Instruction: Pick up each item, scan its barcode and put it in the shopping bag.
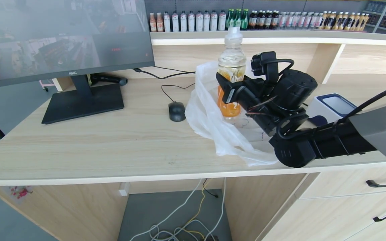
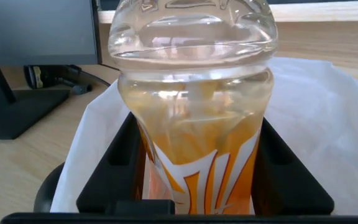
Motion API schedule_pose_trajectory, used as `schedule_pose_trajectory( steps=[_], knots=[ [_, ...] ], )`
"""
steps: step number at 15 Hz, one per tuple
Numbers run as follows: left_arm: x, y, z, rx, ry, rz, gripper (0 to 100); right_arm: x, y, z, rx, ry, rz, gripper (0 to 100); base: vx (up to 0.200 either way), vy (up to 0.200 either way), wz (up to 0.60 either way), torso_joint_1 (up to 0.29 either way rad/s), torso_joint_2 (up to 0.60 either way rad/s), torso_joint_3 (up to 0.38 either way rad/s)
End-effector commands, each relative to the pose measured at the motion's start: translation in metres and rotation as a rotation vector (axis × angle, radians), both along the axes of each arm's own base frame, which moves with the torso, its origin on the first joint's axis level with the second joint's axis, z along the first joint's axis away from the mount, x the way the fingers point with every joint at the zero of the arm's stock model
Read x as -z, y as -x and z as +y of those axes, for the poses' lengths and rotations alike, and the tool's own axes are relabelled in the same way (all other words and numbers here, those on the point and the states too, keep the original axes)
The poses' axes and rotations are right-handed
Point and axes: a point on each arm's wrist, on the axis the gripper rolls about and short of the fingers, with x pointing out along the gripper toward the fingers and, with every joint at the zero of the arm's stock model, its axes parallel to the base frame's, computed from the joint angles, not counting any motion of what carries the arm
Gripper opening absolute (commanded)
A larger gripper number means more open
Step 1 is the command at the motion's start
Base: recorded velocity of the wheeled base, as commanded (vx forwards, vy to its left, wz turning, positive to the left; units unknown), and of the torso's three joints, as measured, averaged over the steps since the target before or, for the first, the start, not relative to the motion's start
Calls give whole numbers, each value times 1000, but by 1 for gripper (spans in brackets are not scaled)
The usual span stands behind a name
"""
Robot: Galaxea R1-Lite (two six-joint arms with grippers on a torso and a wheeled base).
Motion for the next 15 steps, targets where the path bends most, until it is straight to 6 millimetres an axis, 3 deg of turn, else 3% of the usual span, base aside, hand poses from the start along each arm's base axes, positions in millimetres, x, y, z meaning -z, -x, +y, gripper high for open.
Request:
schedule_pose_trajectory(
  steps=[1, 15],
  knots=[
    [0, 0, 0, 0, 0, -1, 100, 6, 3, 0, -3, 11, 19, 0, 0, 0, 0, 0, 0, 0],
    [0, 0, 0, 0, 0, -1, 100, 14, 9, 0, -9, 26, 45, 0, 0, 0, 0, 0, 0, 0]
  ],
)
